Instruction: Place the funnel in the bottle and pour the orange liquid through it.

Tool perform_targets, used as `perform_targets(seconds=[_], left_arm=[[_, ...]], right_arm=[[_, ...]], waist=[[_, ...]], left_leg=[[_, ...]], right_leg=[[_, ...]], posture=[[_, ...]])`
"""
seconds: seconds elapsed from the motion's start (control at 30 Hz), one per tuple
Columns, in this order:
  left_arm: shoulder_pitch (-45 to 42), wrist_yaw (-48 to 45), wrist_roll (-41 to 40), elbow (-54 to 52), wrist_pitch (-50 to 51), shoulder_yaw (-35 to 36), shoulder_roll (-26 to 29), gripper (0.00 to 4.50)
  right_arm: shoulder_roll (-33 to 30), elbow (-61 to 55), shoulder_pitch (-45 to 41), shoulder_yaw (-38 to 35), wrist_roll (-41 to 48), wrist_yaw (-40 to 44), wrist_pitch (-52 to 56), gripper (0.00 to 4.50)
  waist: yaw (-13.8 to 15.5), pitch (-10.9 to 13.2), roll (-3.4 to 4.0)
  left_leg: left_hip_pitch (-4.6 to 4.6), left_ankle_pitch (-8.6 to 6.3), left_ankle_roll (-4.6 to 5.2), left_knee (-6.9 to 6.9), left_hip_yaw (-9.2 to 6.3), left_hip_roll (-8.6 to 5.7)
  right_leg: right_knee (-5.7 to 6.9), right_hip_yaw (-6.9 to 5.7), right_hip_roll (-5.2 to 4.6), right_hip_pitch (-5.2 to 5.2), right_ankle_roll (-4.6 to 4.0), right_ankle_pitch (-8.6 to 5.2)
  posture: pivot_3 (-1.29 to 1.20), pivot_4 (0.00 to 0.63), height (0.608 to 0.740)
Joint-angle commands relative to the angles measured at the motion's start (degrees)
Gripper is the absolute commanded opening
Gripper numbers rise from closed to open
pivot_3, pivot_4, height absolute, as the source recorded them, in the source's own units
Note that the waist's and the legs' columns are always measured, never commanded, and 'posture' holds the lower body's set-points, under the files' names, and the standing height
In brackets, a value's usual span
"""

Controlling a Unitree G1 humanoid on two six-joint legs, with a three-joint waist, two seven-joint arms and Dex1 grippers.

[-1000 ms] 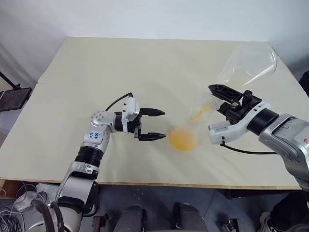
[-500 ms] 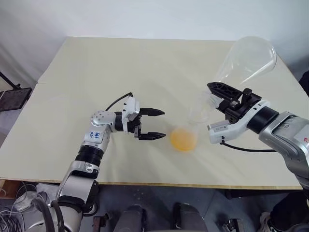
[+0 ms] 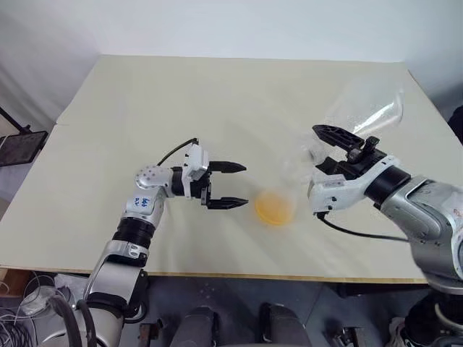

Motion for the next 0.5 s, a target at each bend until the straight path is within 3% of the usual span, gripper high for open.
perform_targets(seconds=[0.03,0.23,0.3,0.43,0.5], left_arm=[[-1.4,-0.4,0.2,-0.6,-0.7,0.9,0.6,4.5],[-1.3,-0.6,0.3,-0.9,-0.5,1.1,1.2,4.5],[-1.4,-0.6,0.3,-1.1,-0.3,1.0,1.2,4.5],[-1.6,-0.6,0.3,-1.0,-0.2,1.1,1.2,4.5],[-2.0,-0.4,0.4,-0.6,-0.3,1.1,1.2,4.5]], right_arm=[[1.2,-4.1,-0.5,-3.1,2.3,0.7,5.0,2.45],[11.6,-6.9,-3.4,-8.7,10.3,0.0,26.2,2.45],[16.4,-4.7,-6.2,-15.2,16.1,-2.4,33.9,2.45],[18.1,-2.0,-8.2,-20.7,21.5,-5.3,38.4,2.45],[19.3,3.4,-9.2,-27.4,26.2,-8.4,38.9,2.45]], waist=[[0.0,0.0,0.0],[-0.1,0.0,0.0],[0.0,0.0,0.0],[0.1,0.0,0.0],[-0.1,0.0,0.0]], left_leg=[[0.0,0.0,0.0,0.0,-0.01,0.0],[0.01,0.0,0.0,0.0,-0.01,0.01],[0.01,0.0,0.0,0.01,-0.01,-0.01],[0.01,0.0,0.0,0.01,-0.13,-0.06],[0.01,0.0,0.0,-0.02,-0.12,-0.08]], right_leg=[[0.0,0.0,0.0,0.0,0.0,0.0],[0.04,0.0,0.01,-0.01,0.0,0.0],[0.05,0.01,0.0,-0.01,0.0,0.0],[0.16,0.01,-0.04,-0.03,0.0,0.0],[0.16,0.02,-0.05,-0.05,0.0,0.0]], posture=[[0.0,0.15,0.74],[0.0,0.15,0.74],[0.0,0.15,0.74],[0.0,0.15,0.74],[0.0,0.15,0.74]])
